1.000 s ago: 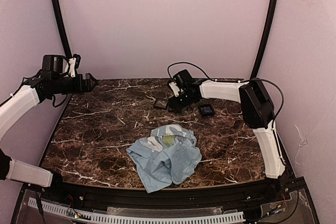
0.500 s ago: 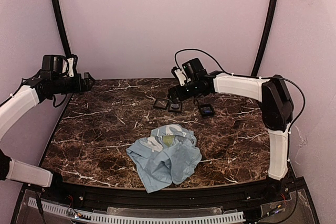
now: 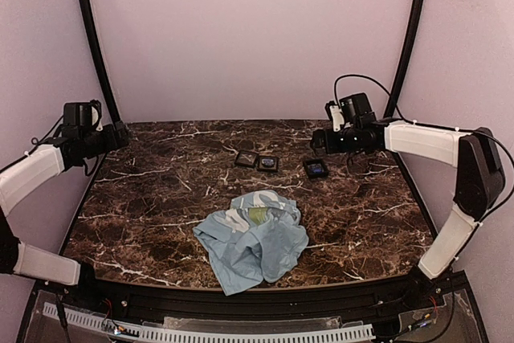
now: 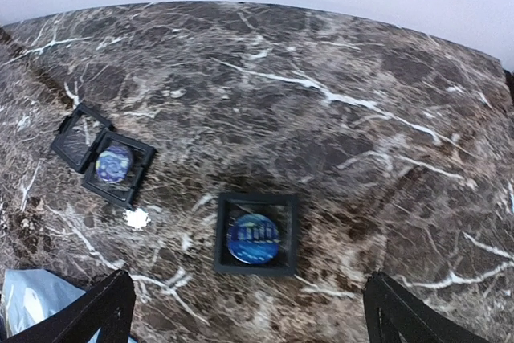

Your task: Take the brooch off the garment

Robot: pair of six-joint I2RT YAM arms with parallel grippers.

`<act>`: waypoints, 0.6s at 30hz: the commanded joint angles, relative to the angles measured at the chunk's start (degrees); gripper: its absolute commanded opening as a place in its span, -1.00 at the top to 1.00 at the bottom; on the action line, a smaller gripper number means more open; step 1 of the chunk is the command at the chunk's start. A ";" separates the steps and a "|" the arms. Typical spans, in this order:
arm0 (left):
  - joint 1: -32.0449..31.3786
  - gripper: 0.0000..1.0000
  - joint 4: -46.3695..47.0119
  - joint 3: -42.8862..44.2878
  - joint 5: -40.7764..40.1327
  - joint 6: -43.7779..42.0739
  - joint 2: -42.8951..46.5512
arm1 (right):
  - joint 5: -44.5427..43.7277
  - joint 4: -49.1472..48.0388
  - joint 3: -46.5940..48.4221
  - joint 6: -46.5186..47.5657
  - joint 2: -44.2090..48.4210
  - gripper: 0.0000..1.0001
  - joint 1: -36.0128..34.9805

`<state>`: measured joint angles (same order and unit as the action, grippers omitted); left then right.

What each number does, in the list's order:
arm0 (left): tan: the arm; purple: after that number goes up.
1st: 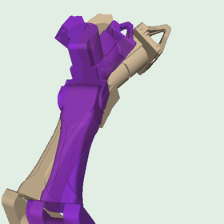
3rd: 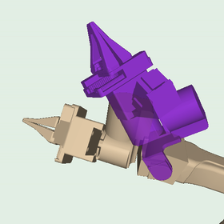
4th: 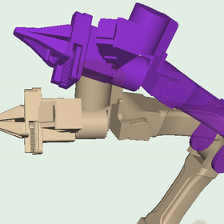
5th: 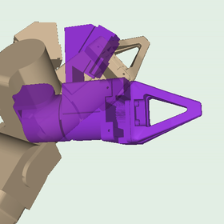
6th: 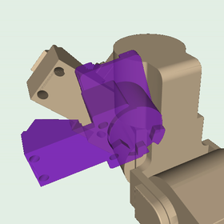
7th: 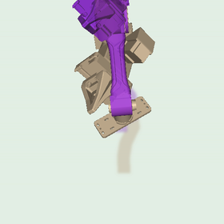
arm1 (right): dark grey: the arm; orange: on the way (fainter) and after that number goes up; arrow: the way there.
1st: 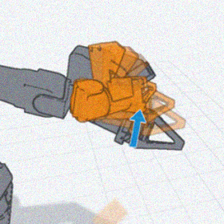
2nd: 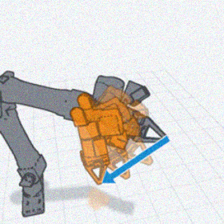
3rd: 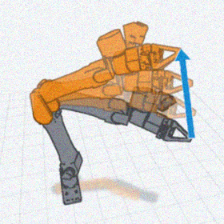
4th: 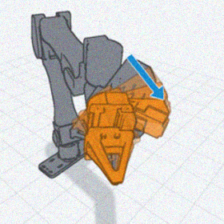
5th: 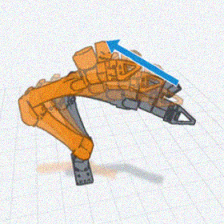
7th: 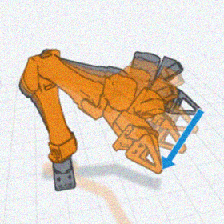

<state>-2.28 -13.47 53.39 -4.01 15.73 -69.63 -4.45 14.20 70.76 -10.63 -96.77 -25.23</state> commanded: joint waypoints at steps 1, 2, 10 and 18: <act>5.41 -0.98 8.08 -5.65 -1.76 1.44 0.48 | -0.70 -6.24 -8.08 -2.97 8.40 -0.97 5.40; 6.14 -0.97 10.37 -6.40 -2.75 1.29 0.51 | -0.66 -7.48 -9.94 -3.26 10.11 -0.97 6.90; 6.41 -0.97 28.98 -16.57 -9.25 -6.43 0.50 | -6.61 -30.02 -28.22 -0.66 22.93 -0.97 13.05; 6.40 -0.98 44.87 -26.79 -11.29 -13.57 -2.03 | -13.01 -62.12 -48.63 7.06 28.70 -0.97 14.37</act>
<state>4.19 20.62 30.33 -13.37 6.92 -70.17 -13.17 -26.24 29.28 -8.78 -68.84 -11.60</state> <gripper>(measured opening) 0.987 0.986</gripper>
